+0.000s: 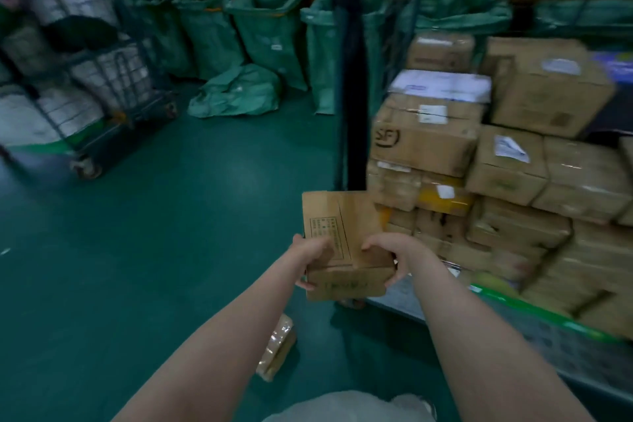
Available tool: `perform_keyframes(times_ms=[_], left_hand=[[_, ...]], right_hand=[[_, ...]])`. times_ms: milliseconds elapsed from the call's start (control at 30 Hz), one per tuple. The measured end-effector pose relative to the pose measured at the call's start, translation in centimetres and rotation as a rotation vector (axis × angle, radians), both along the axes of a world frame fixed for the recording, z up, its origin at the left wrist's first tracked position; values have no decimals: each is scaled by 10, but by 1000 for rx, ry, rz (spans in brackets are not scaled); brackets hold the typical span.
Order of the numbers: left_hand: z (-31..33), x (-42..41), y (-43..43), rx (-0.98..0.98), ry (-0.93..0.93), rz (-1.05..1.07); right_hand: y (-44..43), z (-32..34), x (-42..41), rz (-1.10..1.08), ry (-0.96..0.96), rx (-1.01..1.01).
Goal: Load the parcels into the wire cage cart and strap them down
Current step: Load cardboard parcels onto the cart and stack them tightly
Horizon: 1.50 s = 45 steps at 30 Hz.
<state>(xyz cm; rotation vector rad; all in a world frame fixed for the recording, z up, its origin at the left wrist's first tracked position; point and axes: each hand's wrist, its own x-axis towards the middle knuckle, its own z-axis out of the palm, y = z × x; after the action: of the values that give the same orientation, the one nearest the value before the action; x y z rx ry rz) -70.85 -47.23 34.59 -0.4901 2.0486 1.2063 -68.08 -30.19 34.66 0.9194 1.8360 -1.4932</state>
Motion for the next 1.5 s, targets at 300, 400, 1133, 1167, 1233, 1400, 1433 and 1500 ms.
perform_keyframes(times_ms=[300,400,1133,1167,1233,1400,1433,1500], left_hand=[[19,32,160,23,-28,-356],[24,53,218,13,-26,-486],[55,185,587,163,-43,-830],[54,183,601,160,-36,-832],[54,179,629,162,-18,-843],[66,154,701,186,-74,-863],[69,148,711,188,-79,-860],[72,133,732,203,-78,-862]], right_hand=[[136,14,83,-289,20,25],[185,22,117,-381,8,43],[500,58,291,-862,106,214],[511,58,291,-872,111,218],[536,59,288,-893,127,231],[604,62,258,-943,210,265],[615,63,252,-941,215,257],[634,62,238,-928,223,255]])
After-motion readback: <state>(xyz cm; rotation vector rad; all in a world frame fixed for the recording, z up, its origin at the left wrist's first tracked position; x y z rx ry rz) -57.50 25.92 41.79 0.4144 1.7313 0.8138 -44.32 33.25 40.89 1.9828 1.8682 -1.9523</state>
